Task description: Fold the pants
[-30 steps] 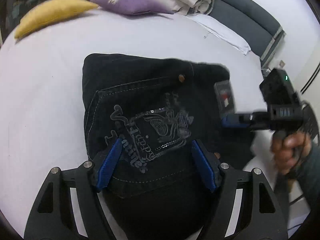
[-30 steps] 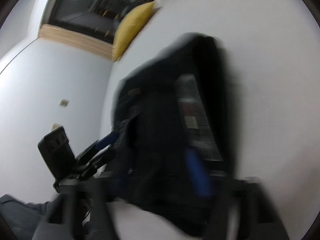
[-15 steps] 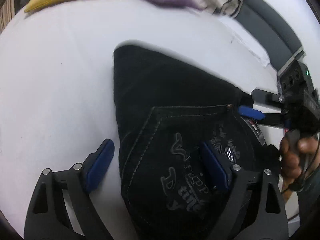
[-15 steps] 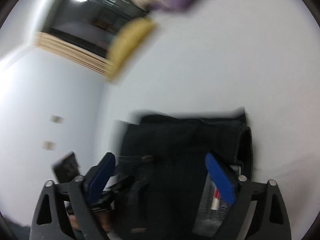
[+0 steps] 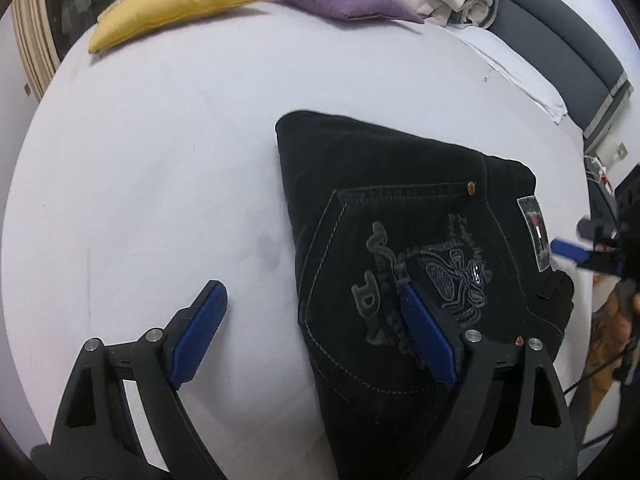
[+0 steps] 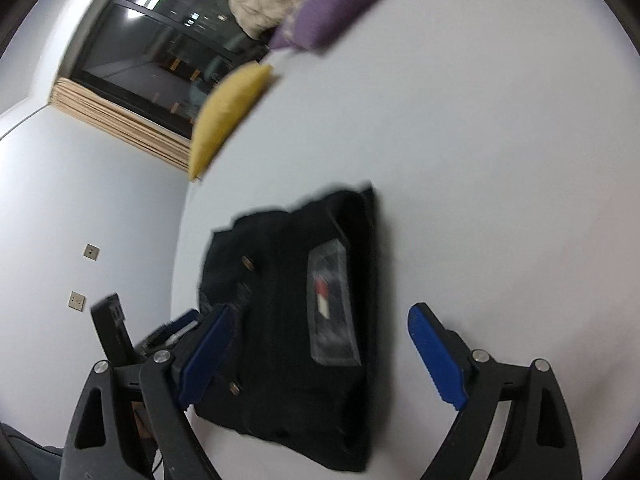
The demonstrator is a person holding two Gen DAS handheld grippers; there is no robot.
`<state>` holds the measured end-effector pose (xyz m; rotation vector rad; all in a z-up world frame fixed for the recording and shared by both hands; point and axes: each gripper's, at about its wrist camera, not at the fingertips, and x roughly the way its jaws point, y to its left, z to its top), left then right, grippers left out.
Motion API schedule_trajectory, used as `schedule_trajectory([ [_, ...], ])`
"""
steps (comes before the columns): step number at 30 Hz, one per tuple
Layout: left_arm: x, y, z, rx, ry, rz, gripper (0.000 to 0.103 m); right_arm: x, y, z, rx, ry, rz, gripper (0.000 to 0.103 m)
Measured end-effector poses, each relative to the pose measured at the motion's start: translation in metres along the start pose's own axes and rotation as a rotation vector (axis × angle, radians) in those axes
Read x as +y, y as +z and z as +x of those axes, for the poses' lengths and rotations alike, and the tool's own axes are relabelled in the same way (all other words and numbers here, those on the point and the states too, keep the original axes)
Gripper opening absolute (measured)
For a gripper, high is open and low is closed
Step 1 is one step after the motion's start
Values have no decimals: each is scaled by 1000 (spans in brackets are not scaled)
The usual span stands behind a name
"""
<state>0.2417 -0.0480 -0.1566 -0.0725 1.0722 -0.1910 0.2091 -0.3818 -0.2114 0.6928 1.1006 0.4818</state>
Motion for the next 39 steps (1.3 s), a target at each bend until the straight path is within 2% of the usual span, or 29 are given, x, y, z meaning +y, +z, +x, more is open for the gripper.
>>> schedule_trajectory([
  [3,4,-15,-2,28,-17,-5,89,-4,-4,13,43,9,14,91],
  [9,11,-12,8,55,-43,-32,89,3,2,29,73,33,-4,88],
  [13,10,-10,13,68,-40,-28,89,5,5,36,94,44,-10,72],
  [14,10,-9,14,70,-42,-25,88,4,5,36,96,30,-13,64],
  [15,8,-7,14,71,-45,-21,85,3,6,37,97,21,-10,52],
  [16,0,-5,20,73,-58,-16,73,2,5,37,97,9,-6,45],
  [17,-3,-4,20,76,-77,-12,56,-1,5,36,96,-2,-1,38],
  [18,-7,-3,21,83,-97,-5,49,-1,4,35,91,-1,2,36],
  [21,-17,-2,22,79,-66,21,44,8,2,33,76,-42,-38,33],
  [25,-15,-2,19,70,-104,8,28,23,0,29,57,-96,-92,29],
  [29,-16,-3,13,54,-118,1,21,36,-4,22,20,-133,-137,22],
  [33,-9,-3,4,43,-152,-30,19,48,-7,11,-16,-143,-173,20],
  [39,4,5,-27,0,-183,-50,18,91,-9,-7,-54,-130,-255,19],
])
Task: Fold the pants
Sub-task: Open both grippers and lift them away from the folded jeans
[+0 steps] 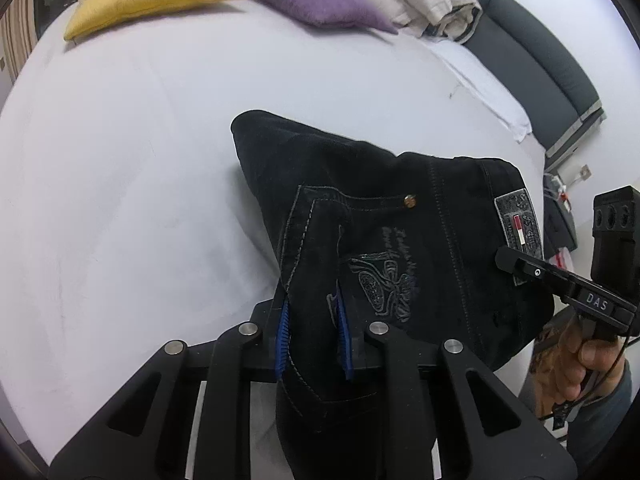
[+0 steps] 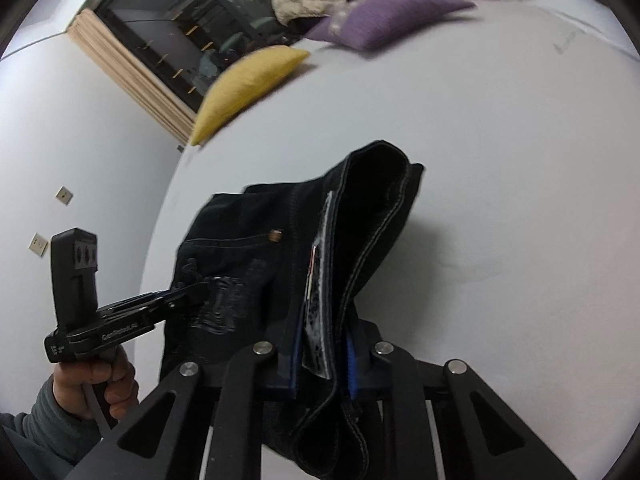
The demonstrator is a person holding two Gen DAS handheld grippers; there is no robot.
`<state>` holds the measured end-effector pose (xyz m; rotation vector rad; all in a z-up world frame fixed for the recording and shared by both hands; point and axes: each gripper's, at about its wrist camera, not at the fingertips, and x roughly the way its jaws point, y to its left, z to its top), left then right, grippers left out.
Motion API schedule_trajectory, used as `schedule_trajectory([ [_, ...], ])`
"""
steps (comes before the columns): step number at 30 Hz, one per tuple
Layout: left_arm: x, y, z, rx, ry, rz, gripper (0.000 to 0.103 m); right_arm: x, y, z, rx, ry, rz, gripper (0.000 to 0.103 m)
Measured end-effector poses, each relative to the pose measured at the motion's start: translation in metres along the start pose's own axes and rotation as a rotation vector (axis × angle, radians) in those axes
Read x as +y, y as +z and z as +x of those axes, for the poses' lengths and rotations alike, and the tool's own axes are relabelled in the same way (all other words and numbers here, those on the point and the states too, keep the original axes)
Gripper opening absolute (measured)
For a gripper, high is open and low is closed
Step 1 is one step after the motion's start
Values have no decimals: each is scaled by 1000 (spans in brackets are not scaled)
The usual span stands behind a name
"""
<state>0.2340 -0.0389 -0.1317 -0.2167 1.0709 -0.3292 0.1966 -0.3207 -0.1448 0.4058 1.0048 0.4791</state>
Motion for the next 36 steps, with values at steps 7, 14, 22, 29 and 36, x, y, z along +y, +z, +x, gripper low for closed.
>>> schedule_trajectory([
  [7,31,10,-55,-54,48,9,19,40,19,-1,-21,68,-19,19],
  [14,93,-13,-5,37,143,-8,49,14,-7,77,133,-93,137,38],
  [22,108,-36,-82,-158,218,-89,92,31,-28,8,-47,-150,125,77],
  [29,30,-56,-218,-534,405,64,103,109,-36,-86,-356,-287,-160,82],
  [36,-41,-119,-361,-948,431,137,103,197,-72,-199,-796,-284,-382,103],
])
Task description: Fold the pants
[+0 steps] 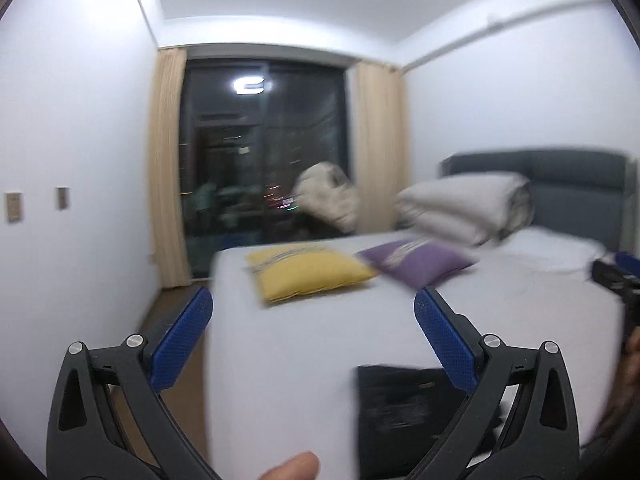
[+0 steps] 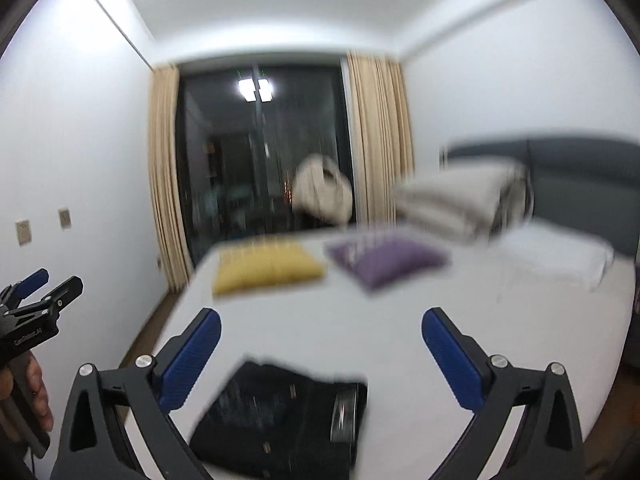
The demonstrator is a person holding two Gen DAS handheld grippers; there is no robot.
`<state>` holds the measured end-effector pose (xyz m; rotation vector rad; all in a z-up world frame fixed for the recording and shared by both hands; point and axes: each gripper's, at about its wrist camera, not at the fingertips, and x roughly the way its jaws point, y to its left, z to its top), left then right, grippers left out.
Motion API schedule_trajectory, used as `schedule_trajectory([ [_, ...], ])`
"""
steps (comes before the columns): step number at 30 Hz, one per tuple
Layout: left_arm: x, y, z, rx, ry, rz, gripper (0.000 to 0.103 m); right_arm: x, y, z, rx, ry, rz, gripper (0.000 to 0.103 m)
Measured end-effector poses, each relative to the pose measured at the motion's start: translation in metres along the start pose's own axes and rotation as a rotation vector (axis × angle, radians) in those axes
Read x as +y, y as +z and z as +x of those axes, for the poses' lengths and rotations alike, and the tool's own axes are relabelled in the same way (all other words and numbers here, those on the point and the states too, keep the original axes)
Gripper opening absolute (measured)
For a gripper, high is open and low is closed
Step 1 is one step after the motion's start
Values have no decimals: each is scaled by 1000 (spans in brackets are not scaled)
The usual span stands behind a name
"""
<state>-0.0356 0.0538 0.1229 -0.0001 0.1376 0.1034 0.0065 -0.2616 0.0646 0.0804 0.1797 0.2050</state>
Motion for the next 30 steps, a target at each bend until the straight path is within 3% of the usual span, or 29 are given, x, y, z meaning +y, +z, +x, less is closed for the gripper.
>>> schedule_trajectory([
  [4,-6,10,-14,102,-120,7,103,9,13,-26,-21,-10,12,103],
  [6,-4,8,-12,198,-128,-32,103,10,12,-34,5,4,21,103],
  [8,-6,0,-7,272,-111,-28,103,12,8,-35,36,-1,12,103],
  [14,-22,-43,29,529,40,4,103,29,-18,-24,166,1,26,103],
  [16,-24,-59,41,600,41,16,103,29,-22,-16,208,-2,44,103],
  [19,-29,-82,43,661,34,18,103,31,-29,-8,264,-35,47,103],
  [26,-37,-108,53,710,13,23,103,35,-45,10,384,-85,45,103],
  [30,-42,-126,80,742,5,20,103,32,-57,24,460,-97,71,103],
])
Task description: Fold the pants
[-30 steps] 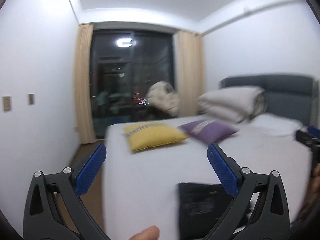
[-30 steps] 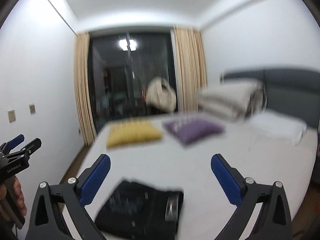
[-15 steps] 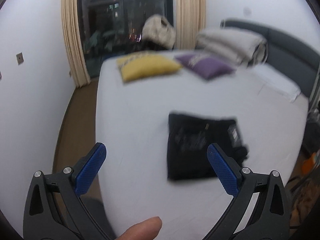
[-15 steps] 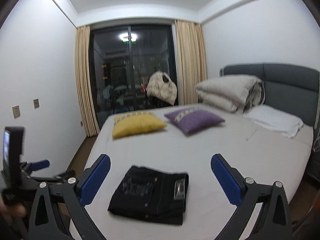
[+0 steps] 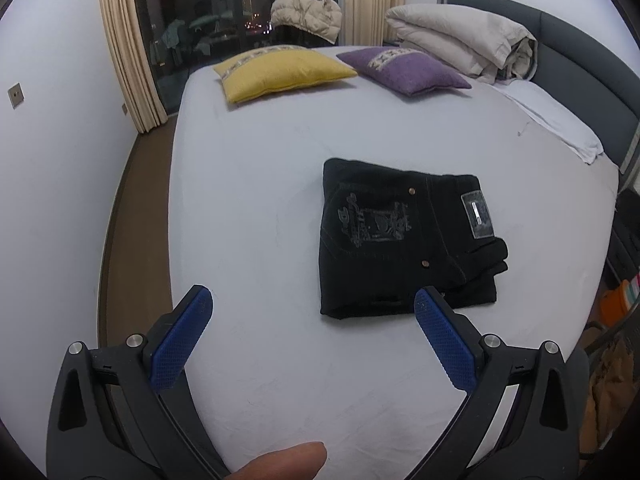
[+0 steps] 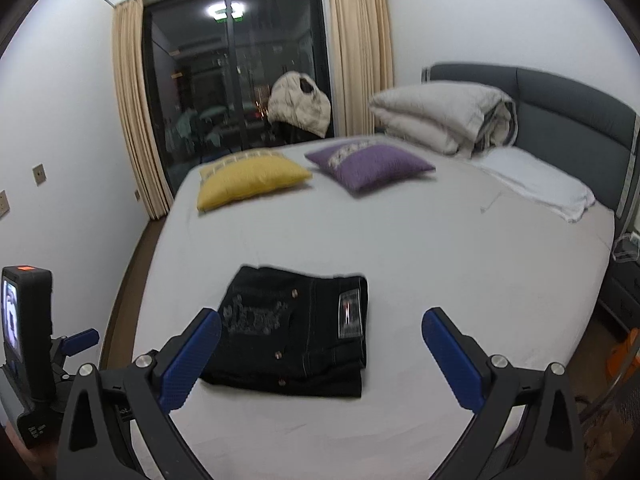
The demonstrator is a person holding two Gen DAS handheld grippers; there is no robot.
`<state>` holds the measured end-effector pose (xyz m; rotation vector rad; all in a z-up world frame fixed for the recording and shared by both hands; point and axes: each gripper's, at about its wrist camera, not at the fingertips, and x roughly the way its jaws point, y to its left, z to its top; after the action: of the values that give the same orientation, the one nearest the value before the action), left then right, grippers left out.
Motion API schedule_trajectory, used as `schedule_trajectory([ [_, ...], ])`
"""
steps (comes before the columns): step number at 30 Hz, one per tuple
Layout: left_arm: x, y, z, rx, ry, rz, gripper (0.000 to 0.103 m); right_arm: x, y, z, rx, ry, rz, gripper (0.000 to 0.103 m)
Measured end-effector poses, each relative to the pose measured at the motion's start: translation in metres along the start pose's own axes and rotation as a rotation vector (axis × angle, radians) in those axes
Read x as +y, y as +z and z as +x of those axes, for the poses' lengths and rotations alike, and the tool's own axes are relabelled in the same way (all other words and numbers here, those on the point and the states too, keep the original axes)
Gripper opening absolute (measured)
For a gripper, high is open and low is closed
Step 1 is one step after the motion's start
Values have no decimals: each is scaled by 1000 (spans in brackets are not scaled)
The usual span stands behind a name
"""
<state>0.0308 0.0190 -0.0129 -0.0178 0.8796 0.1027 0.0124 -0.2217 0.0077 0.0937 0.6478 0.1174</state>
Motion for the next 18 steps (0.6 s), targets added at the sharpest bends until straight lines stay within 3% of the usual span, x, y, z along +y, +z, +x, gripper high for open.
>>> schedule_trajectory([
  [18,0,-5,17,52,-26,-10,103,7,-15,20,80,15,-8,103],
])
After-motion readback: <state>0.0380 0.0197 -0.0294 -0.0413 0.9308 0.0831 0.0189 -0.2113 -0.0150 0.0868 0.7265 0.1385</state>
